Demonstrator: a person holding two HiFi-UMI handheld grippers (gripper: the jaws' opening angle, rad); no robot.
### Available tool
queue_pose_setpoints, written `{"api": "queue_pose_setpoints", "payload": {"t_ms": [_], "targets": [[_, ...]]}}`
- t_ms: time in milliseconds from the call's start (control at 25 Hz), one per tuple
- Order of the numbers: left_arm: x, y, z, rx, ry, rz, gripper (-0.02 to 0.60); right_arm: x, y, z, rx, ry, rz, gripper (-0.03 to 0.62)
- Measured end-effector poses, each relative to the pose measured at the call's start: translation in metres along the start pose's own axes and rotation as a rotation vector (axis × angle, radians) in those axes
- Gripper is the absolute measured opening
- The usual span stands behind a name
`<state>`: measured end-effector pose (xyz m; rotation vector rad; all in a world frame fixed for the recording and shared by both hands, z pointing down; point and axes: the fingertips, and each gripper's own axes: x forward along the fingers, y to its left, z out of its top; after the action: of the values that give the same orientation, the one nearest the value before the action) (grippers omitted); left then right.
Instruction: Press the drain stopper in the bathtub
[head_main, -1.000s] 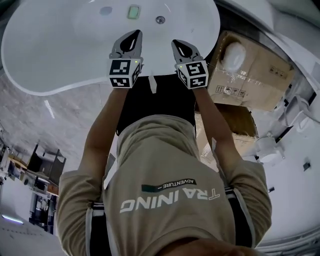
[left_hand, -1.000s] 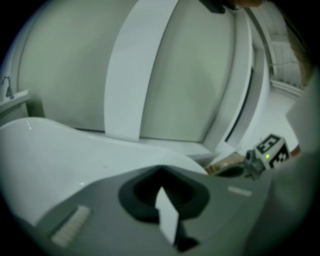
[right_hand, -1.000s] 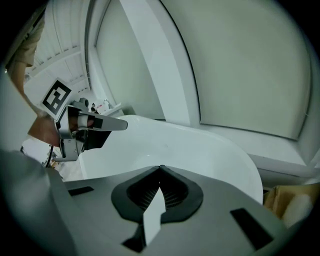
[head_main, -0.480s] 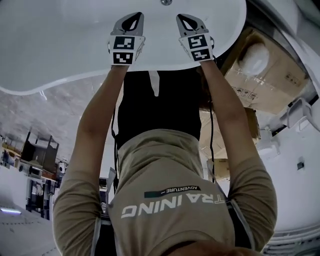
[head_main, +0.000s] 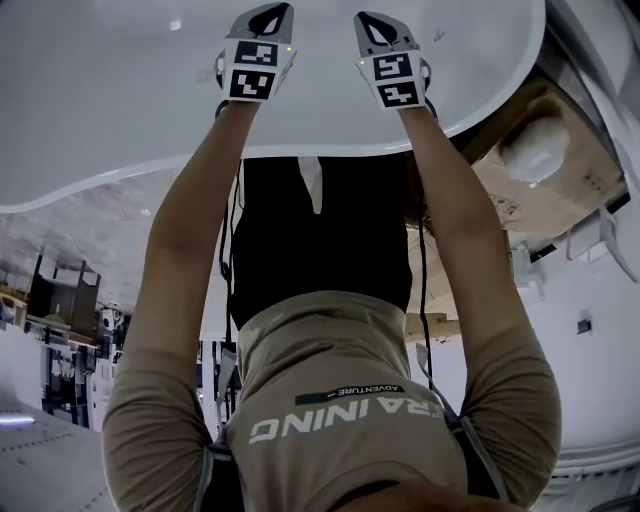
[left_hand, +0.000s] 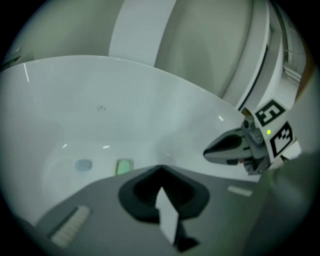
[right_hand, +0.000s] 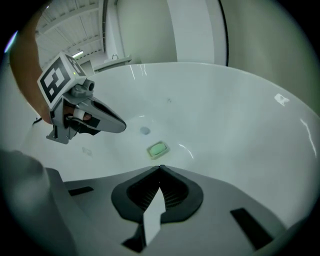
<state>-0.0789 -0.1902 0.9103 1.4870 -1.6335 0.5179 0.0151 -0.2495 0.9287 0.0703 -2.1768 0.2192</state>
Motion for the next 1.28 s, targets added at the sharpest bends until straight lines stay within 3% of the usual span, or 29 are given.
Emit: {"api": "queue_pose_setpoints", "payload": {"t_ms": [200,400,680,1280], "targets": [[0.036,0.0,-0.022,-0.028,0.046,-0.011,0.002,0.037,-0.012,-0.035,-0.031,0.102,0.019,0.008],[0.073,0.002,-0.039,0.029,0.081,-0.046,0.002,0.077,-0.023,-0.055,-0.077,0.158,0.054,0.008],[0.107,0.015,-0.067,0.039,0.131,-0.059,0.002,0.13,-0.04,-0.081,-0.125,0.256,0.08,0.009],[0.173,0.052,-0.099,0.001,0.168,-0.064,0.002,0.223,-0.054,-0.122,-0.018,0.369,0.076,0.009]]}}
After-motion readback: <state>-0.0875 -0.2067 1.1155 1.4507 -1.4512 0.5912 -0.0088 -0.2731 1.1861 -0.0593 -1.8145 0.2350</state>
